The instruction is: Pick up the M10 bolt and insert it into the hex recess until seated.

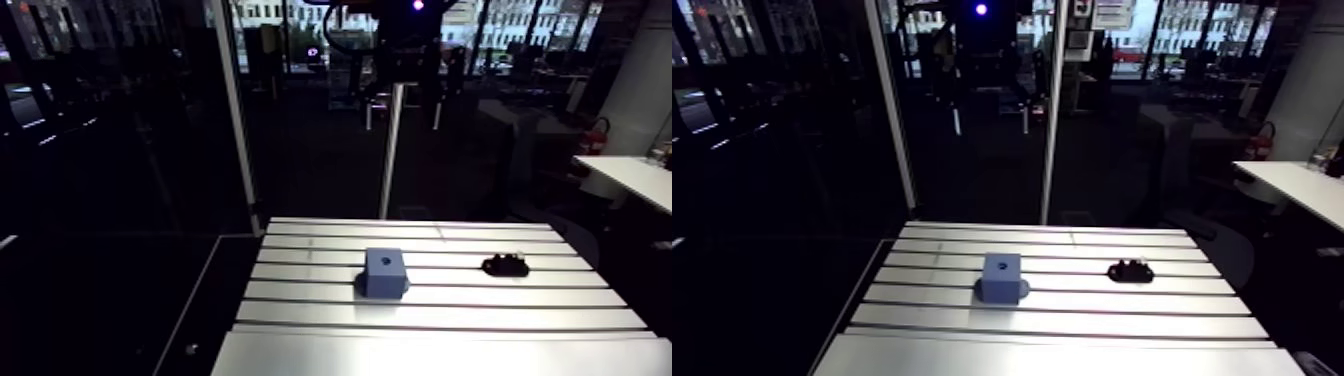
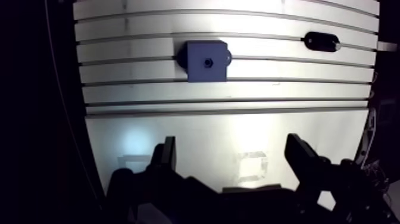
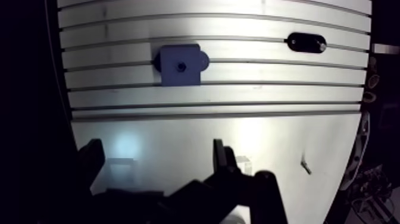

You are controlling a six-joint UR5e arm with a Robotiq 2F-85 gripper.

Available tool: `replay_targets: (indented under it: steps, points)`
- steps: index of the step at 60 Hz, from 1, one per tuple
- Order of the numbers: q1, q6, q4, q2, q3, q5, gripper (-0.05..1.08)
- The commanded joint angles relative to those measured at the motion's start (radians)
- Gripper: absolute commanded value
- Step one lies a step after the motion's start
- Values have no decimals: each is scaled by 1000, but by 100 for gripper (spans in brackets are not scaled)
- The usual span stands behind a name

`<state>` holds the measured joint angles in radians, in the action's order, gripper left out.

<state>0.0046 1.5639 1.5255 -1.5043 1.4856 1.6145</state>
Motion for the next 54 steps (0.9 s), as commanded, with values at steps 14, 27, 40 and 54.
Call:
replay_targets:
  steps: [14,27,40,54]
  points:
    - [61,58,-5,9,-20,-23,1]
    - [60,60,-3,9,-23,-22,1]
    - [58,60,2,8,-21,-9,1]
    - [47,74,7,0,-16,1,1]
